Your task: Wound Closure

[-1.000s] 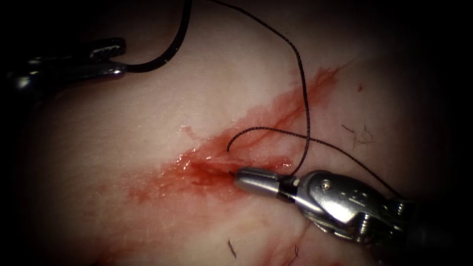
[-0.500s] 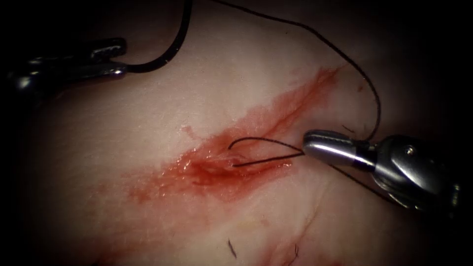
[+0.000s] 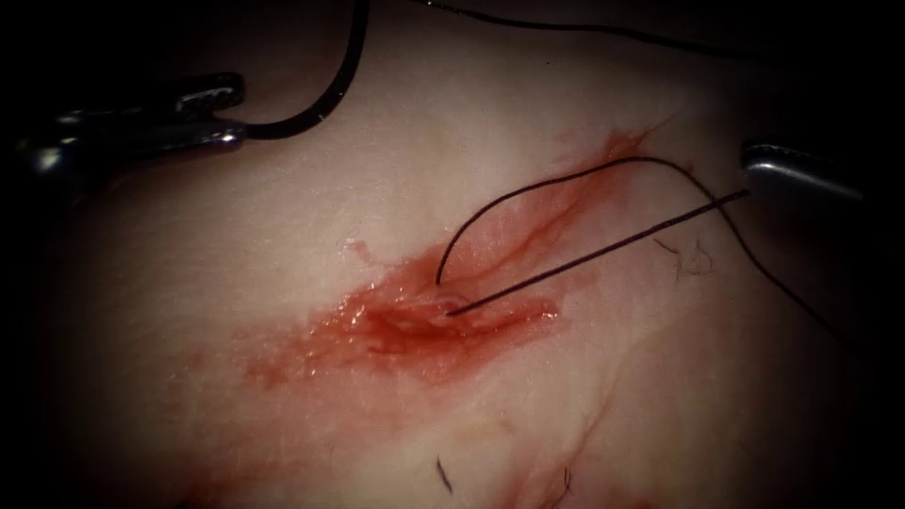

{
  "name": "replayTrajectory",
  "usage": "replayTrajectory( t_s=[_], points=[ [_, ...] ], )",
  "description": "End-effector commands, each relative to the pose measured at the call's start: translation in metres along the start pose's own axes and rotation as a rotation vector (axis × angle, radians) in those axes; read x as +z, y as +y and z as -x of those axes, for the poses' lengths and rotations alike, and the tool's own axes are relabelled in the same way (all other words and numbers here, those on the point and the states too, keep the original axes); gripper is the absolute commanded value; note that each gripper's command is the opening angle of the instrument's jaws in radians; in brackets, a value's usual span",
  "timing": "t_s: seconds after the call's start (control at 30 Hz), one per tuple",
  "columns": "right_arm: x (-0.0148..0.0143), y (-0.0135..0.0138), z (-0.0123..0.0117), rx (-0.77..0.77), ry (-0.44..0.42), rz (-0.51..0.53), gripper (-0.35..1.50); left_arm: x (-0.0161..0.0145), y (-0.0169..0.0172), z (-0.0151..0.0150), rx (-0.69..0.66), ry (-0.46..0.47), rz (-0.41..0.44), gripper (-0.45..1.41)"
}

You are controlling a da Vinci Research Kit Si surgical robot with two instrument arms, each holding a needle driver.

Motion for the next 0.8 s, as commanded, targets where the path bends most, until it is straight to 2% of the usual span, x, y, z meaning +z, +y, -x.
replayTrajectory(
  t_s=[0.03,0.07,0.27,0.37,0.5,0.67,0.8],
  points=[
    [0.0015,-0.0002,0.0008,-0.007,0.001,-0.001,1.09,0.0005,-0.0001,0.0005,0.000,0.001,0.000,-0.45],
    [0.0017,-0.0004,0.0012,-0.011,0.002,-0.001,1.26,0.0005,-0.0001,0.0005,0.000,0.000,0.000,-0.45],
    [0.0024,-0.0022,0.0057,-0.017,0.004,-0.022,1.36,0.0005,-0.0001,0.0005,0.001,0.000,0.000,-0.45],
    [0.0026,-0.0030,0.0083,-0.003,-0.032,-0.062,1.35,0.0005,-0.0001,0.0005,0.001,0.001,0.003,-0.45],
    [0.0029,-0.0040,0.0124,-0.029,-0.128,-0.084,1.23,0.0005,-0.0001,0.0005,0.001,0.001,0.002,-0.45],
    [0.0045,-0.0052,0.0162,-0.048,-0.257,-0.073,0.79,0.0006,0.0000,0.0005,0.001,0.001,0.001,-0.45],
    [0.0068,-0.0056,0.0167,-0.005,-0.279,-0.046,0.81,0.0006,0.0000,0.0005,0.001,0.001,0.001,-0.45]
  ],
)
